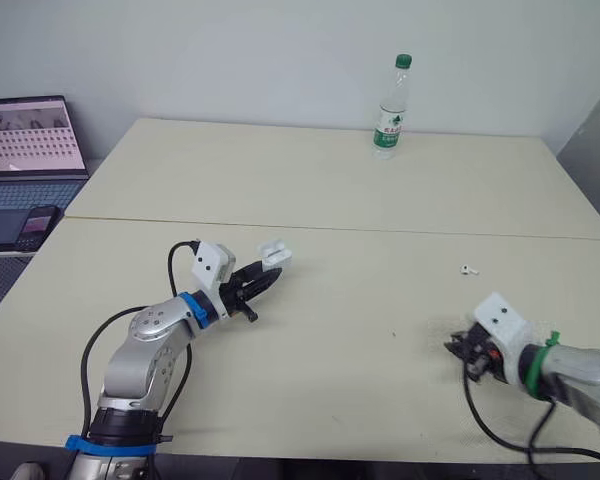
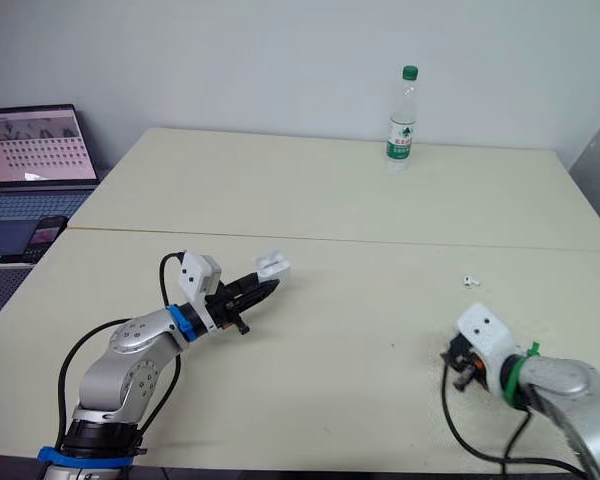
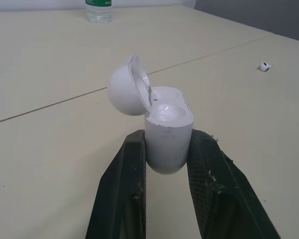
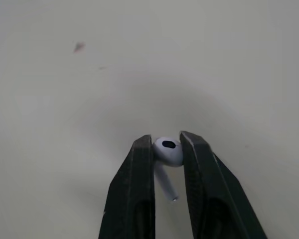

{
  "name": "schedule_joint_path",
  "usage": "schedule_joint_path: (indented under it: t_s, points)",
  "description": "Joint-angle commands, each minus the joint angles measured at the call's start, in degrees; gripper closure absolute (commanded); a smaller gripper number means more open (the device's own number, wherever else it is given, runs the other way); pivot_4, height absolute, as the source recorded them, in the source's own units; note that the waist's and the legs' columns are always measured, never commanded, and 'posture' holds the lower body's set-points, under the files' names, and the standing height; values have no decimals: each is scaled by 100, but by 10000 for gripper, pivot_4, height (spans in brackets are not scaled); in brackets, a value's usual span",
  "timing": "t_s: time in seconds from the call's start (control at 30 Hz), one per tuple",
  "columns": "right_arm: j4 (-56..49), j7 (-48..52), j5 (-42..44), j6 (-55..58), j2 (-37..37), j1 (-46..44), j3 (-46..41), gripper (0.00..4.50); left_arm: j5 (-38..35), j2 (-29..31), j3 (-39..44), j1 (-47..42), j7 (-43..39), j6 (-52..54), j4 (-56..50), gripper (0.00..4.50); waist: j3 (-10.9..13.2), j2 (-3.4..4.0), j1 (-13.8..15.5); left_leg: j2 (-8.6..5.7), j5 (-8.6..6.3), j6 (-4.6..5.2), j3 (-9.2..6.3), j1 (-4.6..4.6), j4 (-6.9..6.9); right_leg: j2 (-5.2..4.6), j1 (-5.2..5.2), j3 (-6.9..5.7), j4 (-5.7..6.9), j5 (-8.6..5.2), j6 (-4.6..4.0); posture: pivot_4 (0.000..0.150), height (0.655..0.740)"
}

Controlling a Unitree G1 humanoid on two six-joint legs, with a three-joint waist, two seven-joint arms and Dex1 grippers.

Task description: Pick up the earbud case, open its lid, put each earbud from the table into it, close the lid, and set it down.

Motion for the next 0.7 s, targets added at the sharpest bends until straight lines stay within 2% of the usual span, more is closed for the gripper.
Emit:
schedule_joint_path:
  t_s: [0.03,0.13,0.23,0.43,0.57,0.7]
  points:
    - [728,1432,-303,-1997,-592,447,-162,41040,-11,15,-4,-114,-2,-14,-172,37240,2,-5,-2,5,0,0,-1,1,0,4,2,0,0,0,0,1500,7362]
    - [1959,2191,-711,-3925,-853,322,4,41040,-31,45,16,-96,10,20,-246,37240,3,-6,-23,7,0,0,11,8,3,8,2,2,3,0,1,1500,7362]
    - [2733,2601,-793,-4779,-850,-28,157,41040,-42,70,41,-61,26,61,-320,37240,4,-6,-29,7,2,2,20,18,7,10,4,10,7,2,5,1500,7362]
    - [3759,3190,-846,-5770,-748,-815,539,41040,-56,98,74,-36,95,129,-426,37240,4,-5,-7,12,3,2,16,21,9,15,4,12,15,9,-9,1500,7362]
    - [3983,3415,-867,-6161,-745,-931,695,41040,-56,104,73,-39,108,130,-423,37240,4,-5,5,9,3,2,13,15,8,6,4,12,14,9,-9,1500,7362]
    - [3932,3351,-930,-6048,-773,-1038,756,41040,-54,113,75,-75,91,106,-373,37240,4,-5,9,6,3,2,15,14,8,-4,4,12,14,9,-9,1500,7362]
